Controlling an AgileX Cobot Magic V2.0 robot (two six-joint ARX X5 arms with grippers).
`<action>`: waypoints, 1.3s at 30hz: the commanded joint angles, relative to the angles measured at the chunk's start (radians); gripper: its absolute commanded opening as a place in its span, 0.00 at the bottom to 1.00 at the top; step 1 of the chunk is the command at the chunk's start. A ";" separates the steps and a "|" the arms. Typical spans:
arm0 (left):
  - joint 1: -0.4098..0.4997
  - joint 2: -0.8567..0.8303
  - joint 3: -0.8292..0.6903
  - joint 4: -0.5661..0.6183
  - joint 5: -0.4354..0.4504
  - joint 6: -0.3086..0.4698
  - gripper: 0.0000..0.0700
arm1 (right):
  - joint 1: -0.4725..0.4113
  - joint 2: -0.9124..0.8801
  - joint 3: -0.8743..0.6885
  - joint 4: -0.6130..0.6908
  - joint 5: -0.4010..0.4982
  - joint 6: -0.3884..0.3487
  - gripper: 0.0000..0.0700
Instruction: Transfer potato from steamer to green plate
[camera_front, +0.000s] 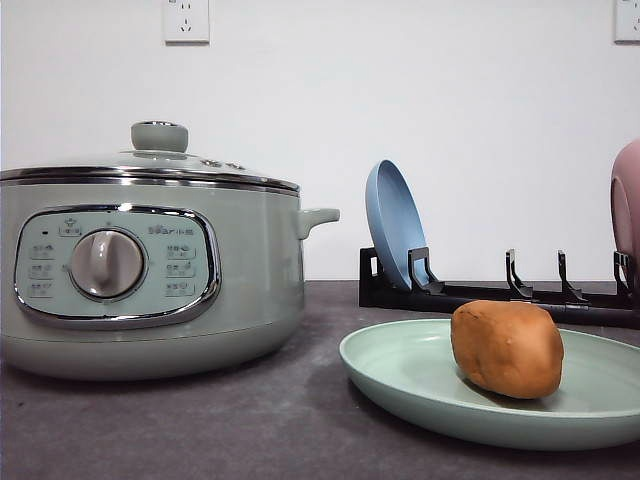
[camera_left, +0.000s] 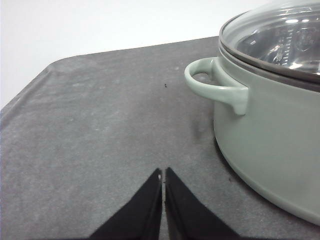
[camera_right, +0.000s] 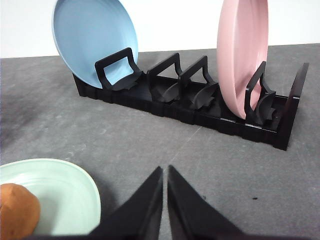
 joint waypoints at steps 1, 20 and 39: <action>0.002 -0.002 -0.007 -0.034 0.002 -0.003 0.00 | -0.001 -0.003 -0.005 0.001 0.000 -0.007 0.01; 0.002 -0.002 -0.007 -0.034 0.002 -0.003 0.00 | -0.001 -0.003 -0.005 0.001 0.000 -0.007 0.00; 0.002 -0.002 -0.007 -0.034 0.002 -0.003 0.00 | -0.001 -0.003 -0.005 0.001 0.000 -0.007 0.00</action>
